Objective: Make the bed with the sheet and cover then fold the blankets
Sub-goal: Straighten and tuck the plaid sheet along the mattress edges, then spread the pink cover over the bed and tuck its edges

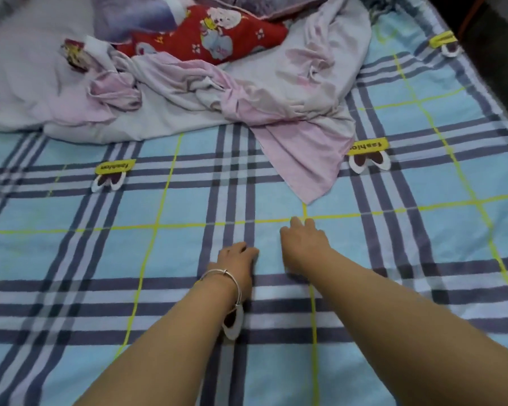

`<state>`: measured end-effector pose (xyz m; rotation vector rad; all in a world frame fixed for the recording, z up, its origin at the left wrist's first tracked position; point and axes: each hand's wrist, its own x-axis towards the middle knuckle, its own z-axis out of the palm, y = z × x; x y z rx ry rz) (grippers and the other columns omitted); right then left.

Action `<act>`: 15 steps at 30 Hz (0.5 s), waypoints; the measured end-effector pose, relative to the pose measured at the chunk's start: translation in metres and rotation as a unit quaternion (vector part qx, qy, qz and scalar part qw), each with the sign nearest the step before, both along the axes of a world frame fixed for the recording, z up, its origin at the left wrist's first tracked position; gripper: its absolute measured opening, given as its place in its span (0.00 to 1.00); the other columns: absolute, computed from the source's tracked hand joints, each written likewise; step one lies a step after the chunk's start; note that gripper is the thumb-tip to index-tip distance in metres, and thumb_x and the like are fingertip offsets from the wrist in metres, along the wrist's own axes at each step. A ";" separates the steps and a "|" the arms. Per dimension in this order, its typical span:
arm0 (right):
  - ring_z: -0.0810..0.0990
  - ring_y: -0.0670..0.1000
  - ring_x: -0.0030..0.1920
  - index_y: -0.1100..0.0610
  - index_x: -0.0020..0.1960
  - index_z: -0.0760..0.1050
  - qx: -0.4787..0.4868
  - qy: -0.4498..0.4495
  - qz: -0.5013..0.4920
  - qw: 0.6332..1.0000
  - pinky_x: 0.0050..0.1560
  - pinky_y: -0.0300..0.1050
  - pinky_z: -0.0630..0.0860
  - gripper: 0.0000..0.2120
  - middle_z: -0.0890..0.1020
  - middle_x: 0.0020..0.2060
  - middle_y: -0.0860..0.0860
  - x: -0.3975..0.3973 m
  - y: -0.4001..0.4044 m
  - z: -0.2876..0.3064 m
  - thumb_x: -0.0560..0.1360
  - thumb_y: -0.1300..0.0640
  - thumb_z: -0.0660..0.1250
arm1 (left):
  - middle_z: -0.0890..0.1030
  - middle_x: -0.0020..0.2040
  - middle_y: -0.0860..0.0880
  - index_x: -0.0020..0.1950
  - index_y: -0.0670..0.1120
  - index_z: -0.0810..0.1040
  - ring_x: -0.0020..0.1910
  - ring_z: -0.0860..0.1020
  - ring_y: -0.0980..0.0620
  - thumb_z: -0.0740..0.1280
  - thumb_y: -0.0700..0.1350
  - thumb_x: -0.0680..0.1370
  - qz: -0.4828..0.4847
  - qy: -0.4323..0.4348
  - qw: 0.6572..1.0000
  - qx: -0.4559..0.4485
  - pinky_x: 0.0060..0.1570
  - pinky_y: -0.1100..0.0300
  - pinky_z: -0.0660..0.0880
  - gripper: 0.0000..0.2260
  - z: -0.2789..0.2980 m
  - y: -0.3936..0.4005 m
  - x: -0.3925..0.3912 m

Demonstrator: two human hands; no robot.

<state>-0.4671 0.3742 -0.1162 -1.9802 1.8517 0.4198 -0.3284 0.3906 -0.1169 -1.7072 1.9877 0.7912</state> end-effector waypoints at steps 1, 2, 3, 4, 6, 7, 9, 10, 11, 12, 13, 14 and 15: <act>0.66 0.60 0.65 0.60 0.66 0.68 -0.007 0.000 0.006 1.000 0.60 0.53 0.70 0.17 0.67 0.64 0.57 0.010 -0.014 -0.002 0.77 0.62 0.56 | 0.55 0.76 0.51 0.74 0.54 0.58 0.74 0.57 0.45 0.62 0.39 0.74 0.002 -0.003 1.000 -0.006 0.69 0.45 0.64 0.30 0.000 -0.013 0.009; 0.66 0.59 0.65 0.60 0.65 0.68 -0.013 -0.001 0.010 1.000 0.60 0.52 0.70 0.17 0.67 0.64 0.57 0.014 -0.021 -0.003 0.77 0.62 0.56 | 0.56 0.76 0.52 0.74 0.54 0.58 0.74 0.57 0.46 0.62 0.39 0.75 0.002 -0.009 1.000 -0.012 0.68 0.45 0.65 0.29 0.001 -0.019 0.013; 0.66 0.59 0.65 0.59 0.65 0.68 -0.019 -0.006 0.015 1.000 0.59 0.52 0.69 0.17 0.67 0.63 0.57 0.025 -0.036 -0.006 0.77 0.62 0.57 | 0.57 0.75 0.52 0.73 0.54 0.59 0.73 0.58 0.46 0.62 0.40 0.75 0.004 -0.015 1.000 -0.024 0.66 0.44 0.66 0.28 0.001 -0.033 0.023; 0.67 0.59 0.65 0.59 0.65 0.68 -0.021 -0.010 0.018 1.000 0.59 0.52 0.69 0.17 0.68 0.63 0.57 0.031 -0.044 -0.006 0.77 0.62 0.57 | 0.59 0.74 0.52 0.73 0.53 0.60 0.73 0.59 0.45 0.62 0.40 0.75 0.009 -0.017 0.999 -0.031 0.66 0.45 0.67 0.27 0.002 -0.042 0.028; 0.66 0.59 0.65 0.59 0.65 0.68 -0.021 -0.010 0.030 0.999 0.60 0.51 0.68 0.17 0.68 0.63 0.56 0.048 -0.064 -0.008 0.77 0.61 0.58 | 0.60 0.73 0.51 0.72 0.53 0.61 0.72 0.60 0.45 0.61 0.40 0.76 0.033 -0.016 0.998 -0.045 0.66 0.46 0.67 0.25 0.002 -0.060 0.043; 0.66 0.59 0.65 0.59 0.66 0.67 -0.023 -0.008 0.037 0.999 0.60 0.51 0.68 0.18 0.68 0.64 0.56 0.057 -0.075 -0.010 0.76 0.61 0.59 | 0.60 0.74 0.51 0.72 0.52 0.61 0.72 0.61 0.45 0.60 0.40 0.76 0.040 -0.016 0.998 -0.053 0.66 0.47 0.67 0.25 0.002 -0.069 0.051; 0.66 0.59 0.65 0.58 0.66 0.66 -0.024 -0.007 0.046 0.999 0.61 0.51 0.67 0.19 0.68 0.65 0.56 0.076 -0.096 -0.014 0.76 0.60 0.60 | 0.59 0.74 0.51 0.71 0.52 0.62 0.72 0.61 0.45 0.60 0.40 0.76 0.050 -0.011 0.996 -0.067 0.66 0.48 0.67 0.24 0.000 -0.088 0.069; 0.66 0.59 0.65 0.58 0.67 0.66 -0.030 -0.009 0.052 0.998 0.61 0.51 0.67 0.20 0.68 0.65 0.56 0.084 -0.105 -0.015 0.76 0.60 0.61 | 0.58 0.74 0.51 0.72 0.52 0.61 0.72 0.60 0.46 0.60 0.40 0.76 0.055 -0.012 0.996 -0.069 0.66 0.48 0.65 0.25 -0.001 -0.095 0.077; 0.66 0.59 0.65 0.58 0.67 0.66 -0.039 -0.011 0.060 0.997 0.61 0.51 0.67 0.21 0.68 0.65 0.56 0.097 -0.116 -0.017 0.75 0.60 0.62 | 0.56 0.75 0.52 0.73 0.52 0.59 0.73 0.59 0.46 0.59 0.39 0.76 0.060 -0.013 0.995 -0.076 0.68 0.49 0.64 0.26 -0.003 -0.106 0.089; 0.67 0.59 0.65 0.58 0.67 0.66 -0.047 -0.013 0.068 0.996 0.61 0.51 0.67 0.21 0.68 0.65 0.56 0.104 -0.122 -0.019 0.75 0.59 0.62 | 0.55 0.76 0.52 0.74 0.52 0.57 0.74 0.58 0.47 0.59 0.39 0.76 0.062 -0.016 0.995 -0.079 0.68 0.49 0.62 0.28 -0.003 -0.112 0.096; 0.67 0.59 0.64 0.58 0.67 0.66 -0.056 -0.017 0.077 0.995 0.61 0.51 0.67 0.20 0.68 0.64 0.56 0.115 -0.132 -0.020 0.75 0.59 0.61 | 0.54 0.77 0.52 0.75 0.52 0.56 0.74 0.57 0.48 0.59 0.39 0.76 0.064 -0.017 0.994 -0.088 0.69 0.49 0.62 0.28 -0.004 -0.123 0.107; 0.68 0.59 0.64 0.59 0.67 0.66 -0.063 -0.021 0.082 0.994 0.60 0.51 0.68 0.19 0.69 0.64 0.56 0.124 -0.140 -0.023 0.76 0.59 0.60 | 0.54 0.77 0.53 0.75 0.52 0.56 0.74 0.57 0.48 0.59 0.39 0.76 0.065 -0.018 0.993 -0.097 0.68 0.49 0.62 0.28 -0.006 -0.133 0.116; 0.68 0.59 0.63 0.59 0.66 0.67 -0.071 -0.026 0.084 0.994 0.60 0.52 0.68 0.18 0.69 0.63 0.56 0.132 -0.148 -0.024 0.76 0.59 0.59 | 0.54 0.77 0.53 0.75 0.52 0.56 0.74 0.57 0.48 0.59 0.39 0.76 0.066 -0.016 0.992 -0.108 0.68 0.50 0.63 0.28 -0.007 -0.142 0.124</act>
